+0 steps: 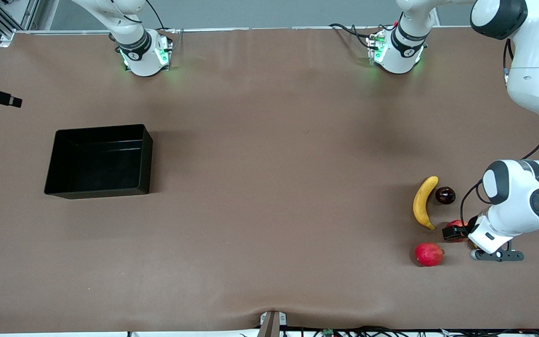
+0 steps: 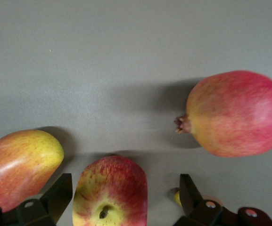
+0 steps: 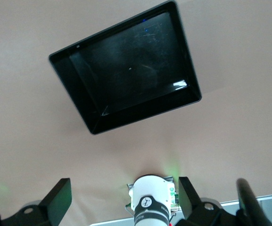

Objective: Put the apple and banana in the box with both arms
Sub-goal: 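Grasp the apple with the left gripper while the right gripper grips the box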

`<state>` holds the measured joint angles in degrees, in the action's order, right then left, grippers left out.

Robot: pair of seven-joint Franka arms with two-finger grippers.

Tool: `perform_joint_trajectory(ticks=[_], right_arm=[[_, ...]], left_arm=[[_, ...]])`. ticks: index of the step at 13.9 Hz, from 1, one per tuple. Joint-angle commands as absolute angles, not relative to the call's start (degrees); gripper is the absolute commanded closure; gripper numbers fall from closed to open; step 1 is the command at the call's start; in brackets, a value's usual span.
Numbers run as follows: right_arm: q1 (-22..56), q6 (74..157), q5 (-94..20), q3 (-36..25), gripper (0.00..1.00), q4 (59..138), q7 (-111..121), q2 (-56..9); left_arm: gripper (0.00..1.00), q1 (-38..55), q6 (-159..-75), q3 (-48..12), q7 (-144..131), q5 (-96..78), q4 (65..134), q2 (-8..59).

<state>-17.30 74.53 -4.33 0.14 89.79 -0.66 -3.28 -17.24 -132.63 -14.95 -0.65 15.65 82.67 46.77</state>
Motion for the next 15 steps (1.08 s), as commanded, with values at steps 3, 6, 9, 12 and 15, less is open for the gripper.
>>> perform_joint_trajectory(ticks=[3, 6, 9, 12, 15], right_arm=[[-16.18, 87.07, 1.56, 1.23, 0.0, 92.53, 7.55, -10.88], [-16.44, 97.96, 1.85, 1.23, 0.0, 101.48, 7.82, -12.48], [-16.17, 109.13, 5.61, 1.23, 0.0, 104.85, 10.36, -18.87], [-16.96, 112.15, 6.85, 1.23, 0.0, 104.33, 13.35, -20.04], [-19.06, 115.48, 8.96, 1.14, 0.0, 103.98, 16.86, -22.23]], left_arm=[[0.11, -17.14, -133.07, -14.06, 0.26, 18.28, 81.56, 49.22], [0.25, -17.31, -133.07, -14.06, 0.35, 17.85, 81.56, 49.04], [0.77, -16.96, -132.8, -14.15, 0.35, 17.84, 81.65, 48.43], [1.0, -16.96, -131.58, -14.76, 0.44, 17.93, 81.91, 46.77], [1.0, -17.05, -127.19, -16.95, 0.0, 17.84, 81.83, 42.64]])
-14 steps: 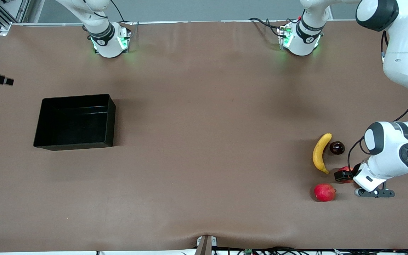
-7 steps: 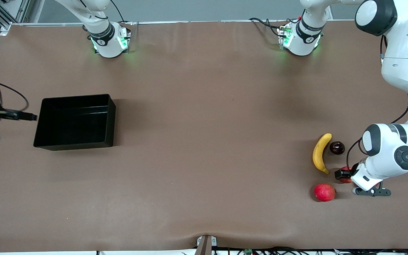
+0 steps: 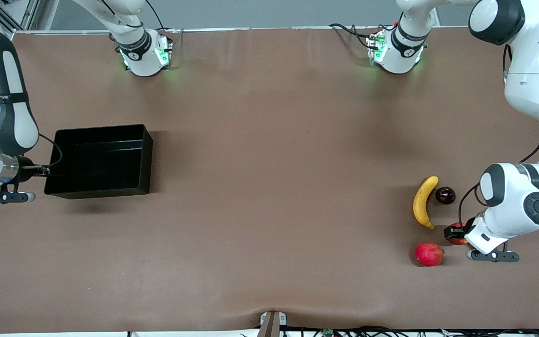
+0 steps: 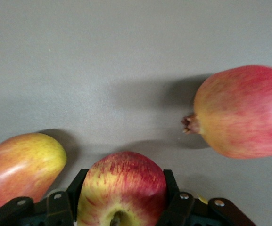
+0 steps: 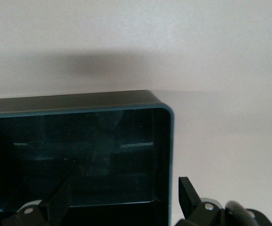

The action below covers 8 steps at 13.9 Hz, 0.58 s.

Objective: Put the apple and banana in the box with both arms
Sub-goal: 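Grasp the apple with the left gripper while the right gripper grips the box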

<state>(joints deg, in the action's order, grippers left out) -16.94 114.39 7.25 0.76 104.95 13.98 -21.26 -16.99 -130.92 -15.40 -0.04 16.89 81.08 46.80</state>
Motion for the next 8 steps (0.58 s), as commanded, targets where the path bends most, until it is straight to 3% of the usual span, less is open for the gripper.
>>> perform_joint_trajectory(ticks=[1, 4, 5, 6, 8], right_arm=[[-19.68, 116.27, 8.96, 1.14, 0.0, 103.97, 18.7, -22.85], [-24.24, 117.33, 8.27, 1.23, 0.0, 104.76, 23.79, -26.97], [-25.48, 117.33, 8.09, 1.4, 0.59, 105.98, 25.73, -27.24], [-25.66, 117.42, 7.13, 1.41, 0.98, 107.13, 25.93, -27.25], [-26.1, 117.42, 3.97, 1.32, 1.0, 108.45, 26.1, -27.33]], left_arm=[[1.0, -16.96, -125.61, -17.31, -0.44, 17.75, 81.74, 41.15], [1.0, -16.88, -123.06, -19.07, -1.49, 16.79, 81.56, 37.28], [1.0, -16.61, -122.35, -19.07, -3.41, 16.35, 81.56, 36.13], [1.0, -16.18, -121.65, -19.25, -6.3, 16.35, 81.65, 35.34], [1.0, -15.21, -119.37, -19.51, -9.83, 16.35, 81.56, 33.58]])
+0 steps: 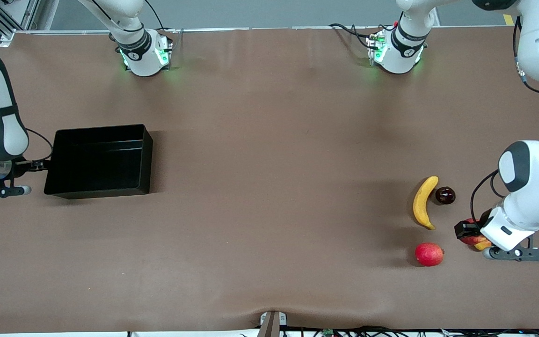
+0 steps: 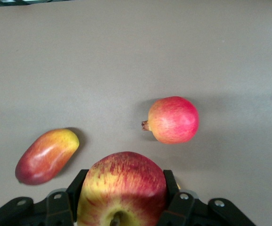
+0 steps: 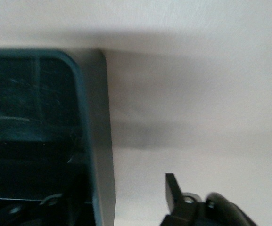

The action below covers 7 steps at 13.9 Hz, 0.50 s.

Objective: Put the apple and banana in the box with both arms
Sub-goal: 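Grasp the apple with the left gripper while the right gripper grips the box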

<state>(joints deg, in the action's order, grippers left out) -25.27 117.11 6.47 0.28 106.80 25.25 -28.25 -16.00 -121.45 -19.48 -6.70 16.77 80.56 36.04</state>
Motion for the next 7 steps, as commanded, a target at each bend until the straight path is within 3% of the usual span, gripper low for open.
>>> perform_joint_trajectory(ticks=[1, 7], right_arm=[[-25.93, 117.16, 3.26, 1.41, 1.0, 108.11, 26.02, -26.99], [-25.93, 114.52, -1.14, 1.41, 1.0, 106.61, 27.07, -26.81]], left_arm=[[1.0, -14.51, -118.4, -19.6, -11.06, 16.26, 81.56, 32.7], [1.0, -13.8, -112.08, -22.14, -13.53, 15.03, 81.39, 27.61]])
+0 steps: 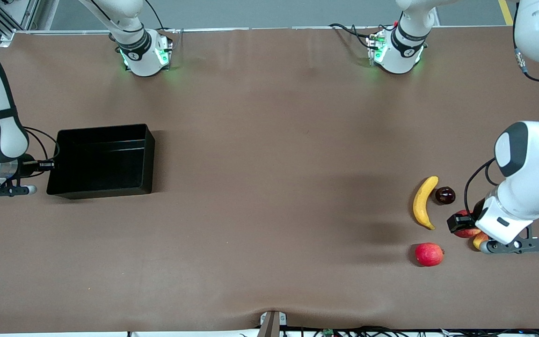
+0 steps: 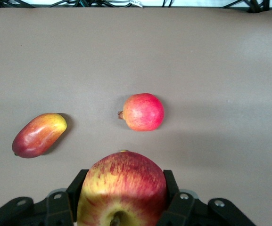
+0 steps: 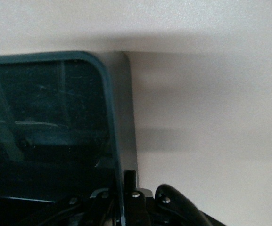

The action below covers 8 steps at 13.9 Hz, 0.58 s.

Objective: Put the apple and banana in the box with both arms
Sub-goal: 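Lift the apple with the left gripper while the right gripper slides the box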

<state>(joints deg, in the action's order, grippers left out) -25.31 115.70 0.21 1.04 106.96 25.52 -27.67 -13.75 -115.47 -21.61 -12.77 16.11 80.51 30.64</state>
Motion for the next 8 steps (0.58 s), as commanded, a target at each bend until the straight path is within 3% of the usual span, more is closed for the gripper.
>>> perform_joint_trajectory(ticks=[1, 2, 5, 8], right_arm=[[-25.41, 113.39, -1.23, 1.49, 1.0, 106.44, 26.9, -26.63], [-24.62, 109.29, -1.32, 1.93, 1.0, 105.22, 26.72, -26.2], [-17.96, 87.78, -2.98, 3.78, 1.0, 90.75, 25.41, -26.28], [-11.71, 83.41, -10.78, 4.3, 1.0, 86.13, 20.49, -25.84]], left_arm=[[1.0, -13.89, -109.71, -22.5, -14.06, 15.03, 81.39, 26.99], [1.0, -13.97, -108.03, -22.67, -14.06, 15.03, 81.3, 26.37], [1.0, -14.15, -107.49, -23.64, -14.32, 14.85, 81.3, 24.61], [1.0, -14.33, -107.49, -23.56, -16.96, 13.36, 81.3, 24.08]])
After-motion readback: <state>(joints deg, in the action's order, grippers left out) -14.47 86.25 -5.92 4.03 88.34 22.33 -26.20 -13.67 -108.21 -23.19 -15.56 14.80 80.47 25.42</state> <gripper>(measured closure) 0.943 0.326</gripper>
